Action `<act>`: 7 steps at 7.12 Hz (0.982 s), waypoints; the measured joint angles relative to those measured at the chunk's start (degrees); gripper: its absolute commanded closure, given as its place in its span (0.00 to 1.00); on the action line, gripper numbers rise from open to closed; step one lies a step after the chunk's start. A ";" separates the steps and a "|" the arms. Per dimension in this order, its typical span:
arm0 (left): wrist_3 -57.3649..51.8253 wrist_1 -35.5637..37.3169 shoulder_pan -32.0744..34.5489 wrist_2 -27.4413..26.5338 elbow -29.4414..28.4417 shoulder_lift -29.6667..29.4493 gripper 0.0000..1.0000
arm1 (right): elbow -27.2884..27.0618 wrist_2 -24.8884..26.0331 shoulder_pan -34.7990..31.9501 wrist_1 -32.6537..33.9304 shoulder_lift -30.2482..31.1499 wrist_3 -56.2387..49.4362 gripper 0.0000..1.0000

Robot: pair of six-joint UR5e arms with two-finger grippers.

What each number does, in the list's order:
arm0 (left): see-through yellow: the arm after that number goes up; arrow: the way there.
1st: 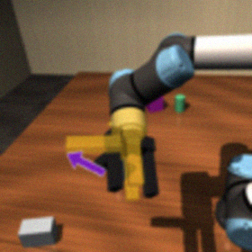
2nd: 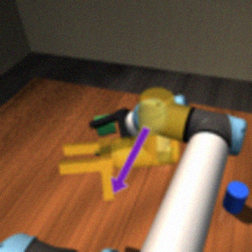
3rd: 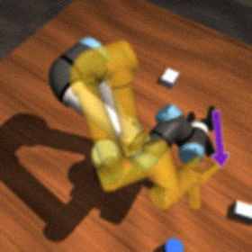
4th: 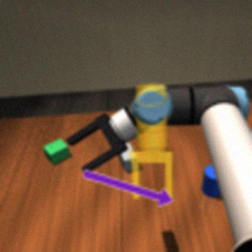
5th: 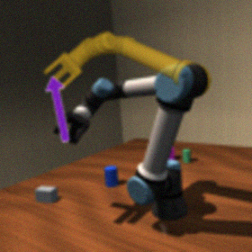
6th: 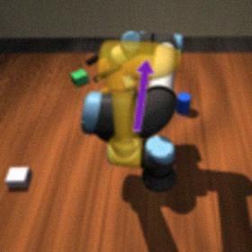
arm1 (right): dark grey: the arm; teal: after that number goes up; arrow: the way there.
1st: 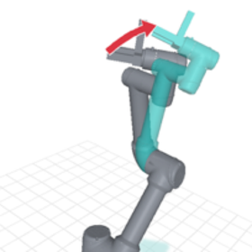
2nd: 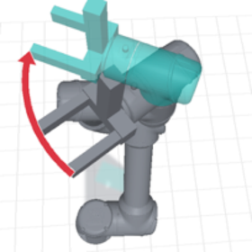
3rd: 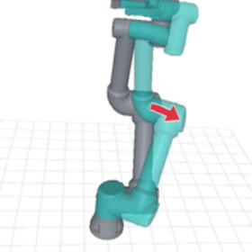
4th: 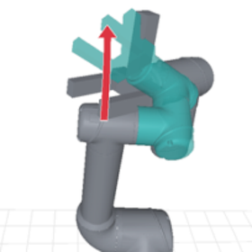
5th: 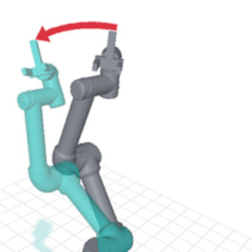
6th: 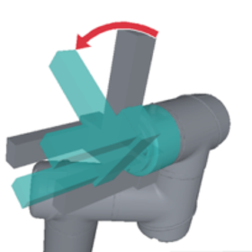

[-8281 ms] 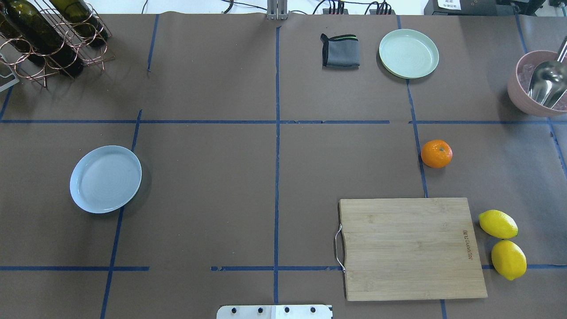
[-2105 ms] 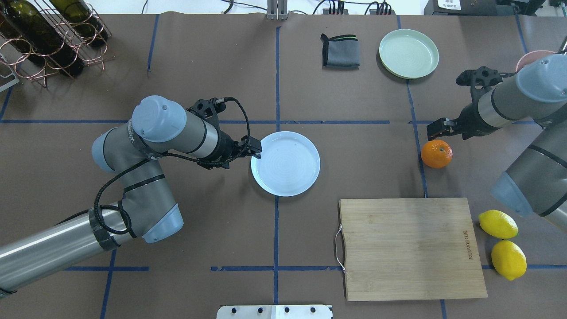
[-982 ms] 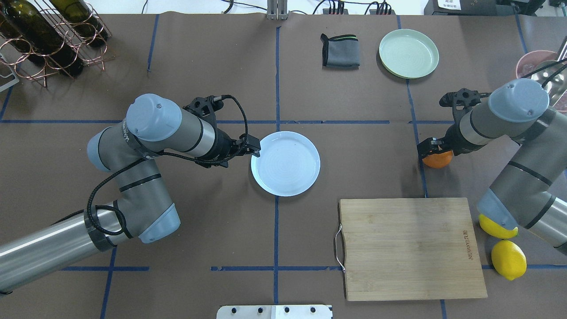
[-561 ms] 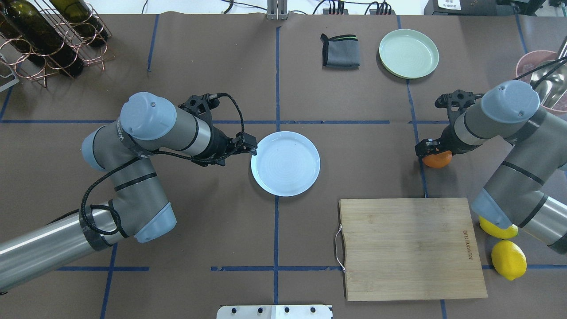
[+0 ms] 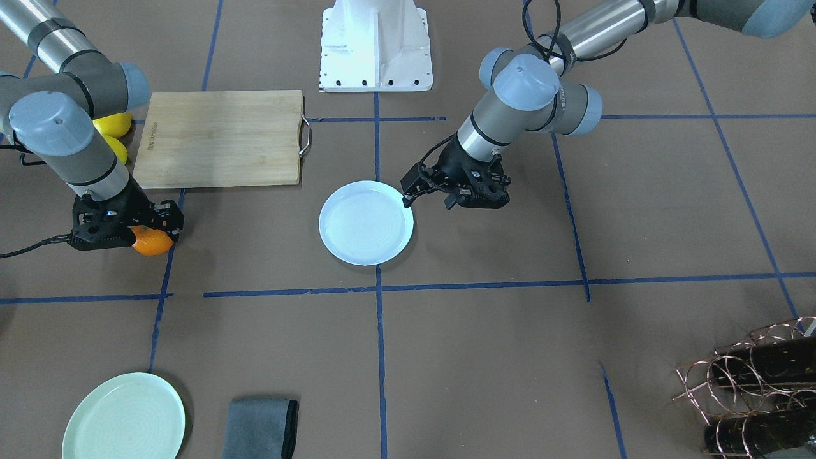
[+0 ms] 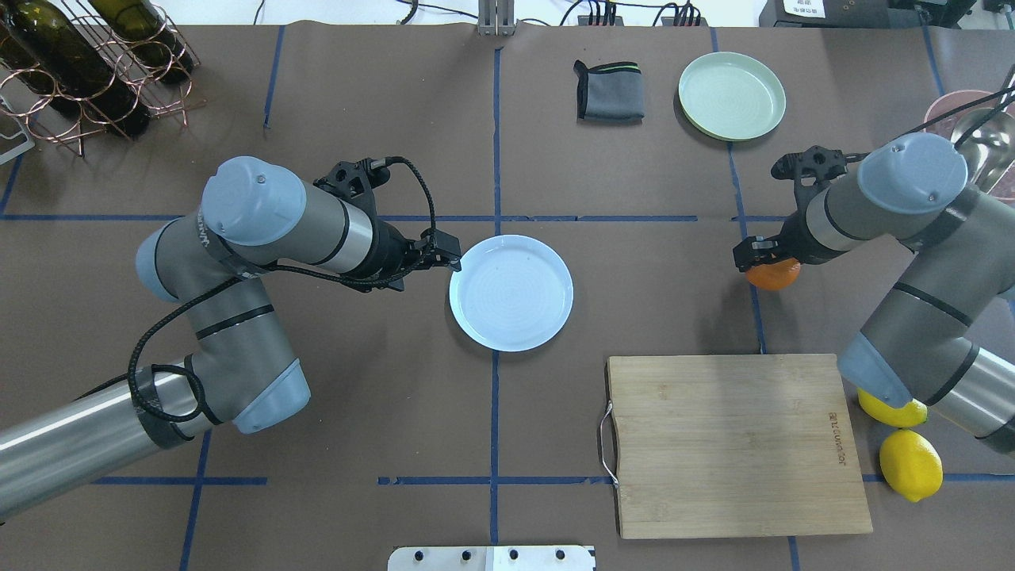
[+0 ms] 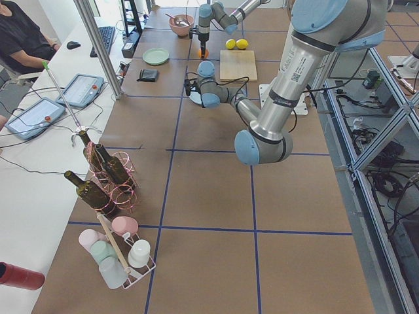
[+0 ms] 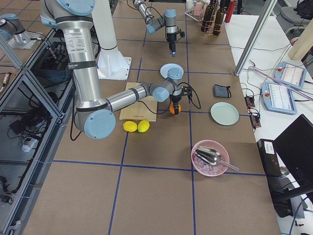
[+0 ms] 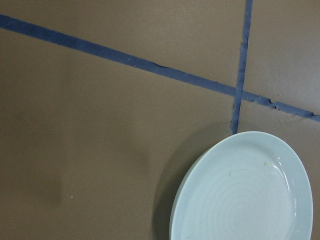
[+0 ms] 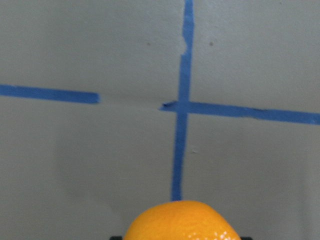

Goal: Pick orange to plate
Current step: 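Close the right gripper on the orange and lift it, then carry the orange with the right gripper over the plate while the left gripper withdraws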

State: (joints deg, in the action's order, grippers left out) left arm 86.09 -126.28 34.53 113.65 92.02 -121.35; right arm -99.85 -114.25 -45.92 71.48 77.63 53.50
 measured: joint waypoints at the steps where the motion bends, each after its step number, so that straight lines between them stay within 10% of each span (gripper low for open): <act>1: -0.26 0.02 0.99 0.24 4.49 2.73 0.00 | -1.93 0.07 1.41 3.28 -5.21 7.14 1.00; 7: -6.80 -0.27 4.82 0.77 11.94 12.26 0.00 | 10.32 9.35 15.54 6.98 -28.34 31.57 1.00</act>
State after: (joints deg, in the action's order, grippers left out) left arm 79.30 -126.55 39.35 114.41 103.96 -109.09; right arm -89.54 -104.90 -30.38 78.46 49.29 85.08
